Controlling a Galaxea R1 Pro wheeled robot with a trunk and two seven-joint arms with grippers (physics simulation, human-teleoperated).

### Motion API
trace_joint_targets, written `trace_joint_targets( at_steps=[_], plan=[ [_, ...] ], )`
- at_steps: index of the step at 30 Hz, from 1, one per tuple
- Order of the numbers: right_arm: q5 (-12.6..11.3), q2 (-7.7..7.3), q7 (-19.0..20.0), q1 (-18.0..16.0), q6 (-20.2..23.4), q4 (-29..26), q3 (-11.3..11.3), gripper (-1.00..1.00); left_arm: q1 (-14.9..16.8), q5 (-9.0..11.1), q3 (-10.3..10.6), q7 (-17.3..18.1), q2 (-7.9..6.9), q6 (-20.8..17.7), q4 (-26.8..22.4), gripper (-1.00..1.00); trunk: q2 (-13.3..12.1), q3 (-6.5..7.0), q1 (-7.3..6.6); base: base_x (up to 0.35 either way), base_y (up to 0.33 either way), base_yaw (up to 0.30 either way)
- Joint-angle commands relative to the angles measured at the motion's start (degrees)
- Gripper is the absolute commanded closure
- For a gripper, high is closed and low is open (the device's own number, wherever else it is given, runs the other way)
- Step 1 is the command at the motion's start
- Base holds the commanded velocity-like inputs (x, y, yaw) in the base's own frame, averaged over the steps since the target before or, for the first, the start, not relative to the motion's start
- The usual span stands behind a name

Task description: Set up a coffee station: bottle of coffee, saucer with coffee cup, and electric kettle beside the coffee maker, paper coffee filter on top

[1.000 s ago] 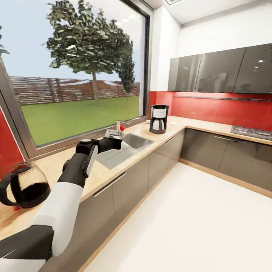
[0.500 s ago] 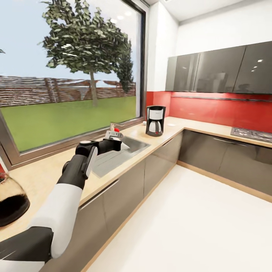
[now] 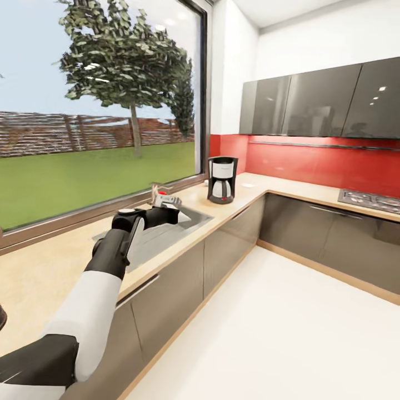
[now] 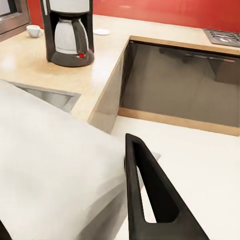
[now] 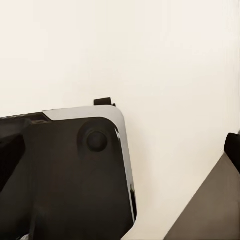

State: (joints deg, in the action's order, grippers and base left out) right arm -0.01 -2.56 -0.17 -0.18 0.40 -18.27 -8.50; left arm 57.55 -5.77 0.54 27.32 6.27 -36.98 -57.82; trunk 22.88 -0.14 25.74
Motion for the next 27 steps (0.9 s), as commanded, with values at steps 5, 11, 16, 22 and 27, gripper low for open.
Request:
trace_joint_targets(
  at_steps=[5, 11, 16, 22, 27],
  plan=[
    [0.0, 0.01, 0.0, 0.0, 0.0, 0.1, -0.2, -1.0, -0.1, -0.7, -0.2, 0.5, -0.12, -0.1, 0.2, 1.0, 0.0, -0.02, 0.04, 0.267, -0.216, -0.251],
    [0.0, 0.01, 0.0, 0.0, 0.0, 0.1, -0.2, -1.0, -0.1, -0.7, -0.1, 0.6, -0.12, -0.2, -0.1, 1.0, 0.0, -0.02, 0.04, 0.313, -0.127, -0.288],
    [0.0, 0.05, 0.0, 0.0, 0.0, 0.1, -0.2, -1.0, 0.3, -0.7, -0.2, 0.7, -0.17, -0.4, -0.3, 1.0, 0.0, -0.02, 0.04, 0.323, -0.095, -0.219],
    [0.0, 0.1, 0.0, 0.0, 0.0, 0.0, -0.2, -1.0, 3.4, -0.8, -0.5, 0.7, -0.58, -7.4, -0.5, 1.0, 0.0, -0.02, 0.04, 0.318, -0.091, -0.039],
    [0.0, 0.1, 0.0, 0.0, 0.1, 0.0, -0.2, -1.0, 8.5, -0.7, -0.3, 0.7, -0.72, -12.5, -0.2, 1.0, 0.0, -0.02, 0.04, 0.263, -0.09, -0.003]
  ],
)
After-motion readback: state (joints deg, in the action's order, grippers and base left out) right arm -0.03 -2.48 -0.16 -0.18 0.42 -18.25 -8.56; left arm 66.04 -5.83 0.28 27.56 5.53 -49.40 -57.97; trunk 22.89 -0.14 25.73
